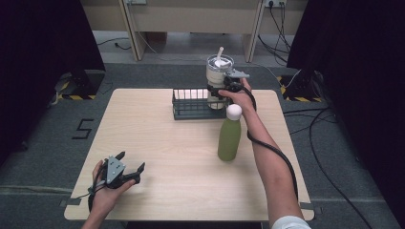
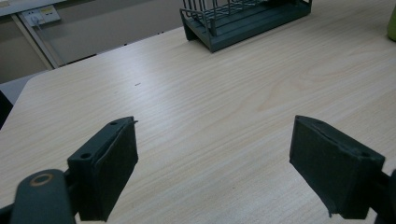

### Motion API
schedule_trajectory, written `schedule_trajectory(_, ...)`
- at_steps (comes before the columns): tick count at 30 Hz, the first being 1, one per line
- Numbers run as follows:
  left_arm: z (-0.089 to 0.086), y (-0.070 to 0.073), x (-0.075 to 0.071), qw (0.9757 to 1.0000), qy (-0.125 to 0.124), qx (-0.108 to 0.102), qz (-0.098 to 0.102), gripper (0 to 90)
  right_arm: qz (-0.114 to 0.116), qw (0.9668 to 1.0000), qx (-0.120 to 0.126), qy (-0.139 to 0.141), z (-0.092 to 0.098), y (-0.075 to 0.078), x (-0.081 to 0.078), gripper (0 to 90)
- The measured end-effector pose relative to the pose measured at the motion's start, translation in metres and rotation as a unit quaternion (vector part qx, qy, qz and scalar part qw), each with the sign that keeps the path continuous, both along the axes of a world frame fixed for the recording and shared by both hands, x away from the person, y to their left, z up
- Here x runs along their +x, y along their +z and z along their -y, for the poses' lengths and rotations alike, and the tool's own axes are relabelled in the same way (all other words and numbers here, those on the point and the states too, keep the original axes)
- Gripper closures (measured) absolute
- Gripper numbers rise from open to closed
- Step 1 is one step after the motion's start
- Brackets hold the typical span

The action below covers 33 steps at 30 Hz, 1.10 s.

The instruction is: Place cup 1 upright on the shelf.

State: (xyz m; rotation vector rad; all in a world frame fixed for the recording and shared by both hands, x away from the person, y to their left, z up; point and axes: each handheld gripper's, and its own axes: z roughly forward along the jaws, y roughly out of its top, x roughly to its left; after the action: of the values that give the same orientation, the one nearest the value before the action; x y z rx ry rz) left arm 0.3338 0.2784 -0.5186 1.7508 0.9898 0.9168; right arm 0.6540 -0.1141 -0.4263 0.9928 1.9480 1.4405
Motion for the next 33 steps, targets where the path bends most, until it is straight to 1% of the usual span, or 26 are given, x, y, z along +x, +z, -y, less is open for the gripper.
schedule_trajectory(7,0.001,0.000,0.000,1.0000,-0.001,-0.001,0.001,14.6,0.007,1.0000,0.001,0.003,0.001,-0.003,-0.002,9.3)
schedule_trajectory(11,0.001,0.000,0.000,1.0000,-0.002,0.001,0.001,14.5,0.005,1.0000,0.004,0.002,0.001,-0.003,-0.003,8.7)
schedule_trajectory(15,0.002,0.000,0.000,1.0000,-0.003,0.002,0.001,14.5,0.009,0.9999,-0.005,0.003,0.001,-0.002,-0.005,7.2)
schedule_trajectory(17,0.002,0.000,0.000,1.0000,-0.004,0.002,0.002,14.5,0.009,0.9999,-0.011,0.009,0.000,-0.003,-0.007,5.9)
schedule_trajectory(19,0.002,0.000,0.000,1.0000,-0.004,0.002,0.002,14.5,0.011,0.9998,-0.011,0.011,0.000,-0.003,-0.007,5.6)
schedule_trajectory(20,0.002,0.000,0.000,1.0000,-0.004,0.002,0.001,14.5,0.011,0.9998,0.001,0.017,0.001,-0.001,-0.009,3.7)
schedule_trajectory(24,0.002,0.000,-0.001,1.0000,-0.005,0.002,0.002,14.5,0.016,0.9997,0.004,0.019,0.004,0.004,-0.011,3.4)
schedule_trajectory(25,0.003,0.001,-0.001,1.0000,-0.007,0.004,0.003,14.6,0.020,0.9996,-0.005,0.020,0.007,0.006,-0.013,3.4)
schedule_trajectory(27,0.003,0.001,-0.001,1.0000,-0.007,0.003,0.003,14.5,0.021,0.9996,-0.007,0.020,0.008,0.007,-0.016,3.6)
schedule_trajectory(30,0.004,0.002,-0.001,0.9999,-0.010,0.004,0.005,14.6,0.024,0.9995,-0.005,0.022,0.011,0.008,-0.018,3.3)
schedule_trajectory(33,0.005,0.002,-0.002,0.9999,-0.013,0.006,0.006,14.5,0.025,0.9994,0.000,0.024,0.017,0.009,-0.025,4.2)
